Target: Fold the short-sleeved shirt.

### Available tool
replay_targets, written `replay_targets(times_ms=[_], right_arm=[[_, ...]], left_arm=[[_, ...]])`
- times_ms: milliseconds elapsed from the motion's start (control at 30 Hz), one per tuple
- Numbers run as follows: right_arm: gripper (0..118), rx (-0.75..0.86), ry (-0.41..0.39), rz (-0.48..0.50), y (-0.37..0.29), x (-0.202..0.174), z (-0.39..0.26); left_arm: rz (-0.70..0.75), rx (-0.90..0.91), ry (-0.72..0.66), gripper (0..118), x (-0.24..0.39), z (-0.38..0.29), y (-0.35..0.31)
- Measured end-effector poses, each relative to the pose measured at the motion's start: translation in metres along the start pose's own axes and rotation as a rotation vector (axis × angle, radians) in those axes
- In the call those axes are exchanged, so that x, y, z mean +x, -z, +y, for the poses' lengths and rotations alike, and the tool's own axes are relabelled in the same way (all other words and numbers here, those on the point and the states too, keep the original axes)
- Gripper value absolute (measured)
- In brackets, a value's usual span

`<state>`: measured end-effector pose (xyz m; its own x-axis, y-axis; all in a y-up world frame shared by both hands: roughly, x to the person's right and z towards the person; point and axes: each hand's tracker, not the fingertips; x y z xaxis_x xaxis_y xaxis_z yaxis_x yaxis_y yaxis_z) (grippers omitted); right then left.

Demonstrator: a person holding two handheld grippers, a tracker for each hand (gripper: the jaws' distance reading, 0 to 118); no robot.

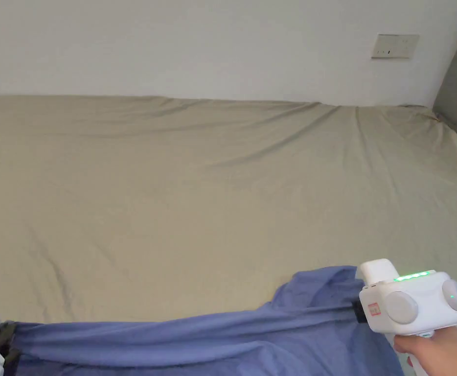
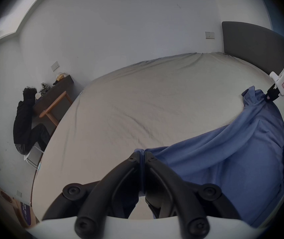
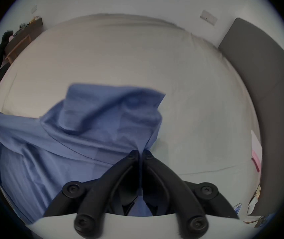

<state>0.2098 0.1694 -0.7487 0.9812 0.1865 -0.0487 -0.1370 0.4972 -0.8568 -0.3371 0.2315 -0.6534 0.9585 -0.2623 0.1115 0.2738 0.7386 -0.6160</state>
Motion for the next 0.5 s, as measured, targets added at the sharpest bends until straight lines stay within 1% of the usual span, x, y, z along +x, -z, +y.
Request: replay_targets(times_ms=[67, 200, 300, 367, 500], right_arm=[[4, 0.078, 0.016, 0.003, -0.036, 0.006, 0.002], [4, 0.255, 0.028, -0.006, -0.129, 0.018, 0.000], [4, 0.389, 0.072, 0.041, -0.203, 0.023, -0.007], [4, 0.467, 0.086, 0.019, -0.242, 0.025, -0.014], [4, 0.641, 0.066, -0.025, -0.324, 0.016, -0.029]], left_arm=[[0.020, 0.036, -0.020, 1, -0.010, 0.004, -0.006], [0.030, 0.158, -0.075, 1, -0.028, 0.027, -0.042], [0.070, 0.233, -0.076, 1, -0.039, 0.049, -0.073], [0.098, 0.290, -0.091, 1, -0.044, 0.062, -0.097], [0.154, 0.428, -0.109, 1, -0.060, 0.083, -0.154]])
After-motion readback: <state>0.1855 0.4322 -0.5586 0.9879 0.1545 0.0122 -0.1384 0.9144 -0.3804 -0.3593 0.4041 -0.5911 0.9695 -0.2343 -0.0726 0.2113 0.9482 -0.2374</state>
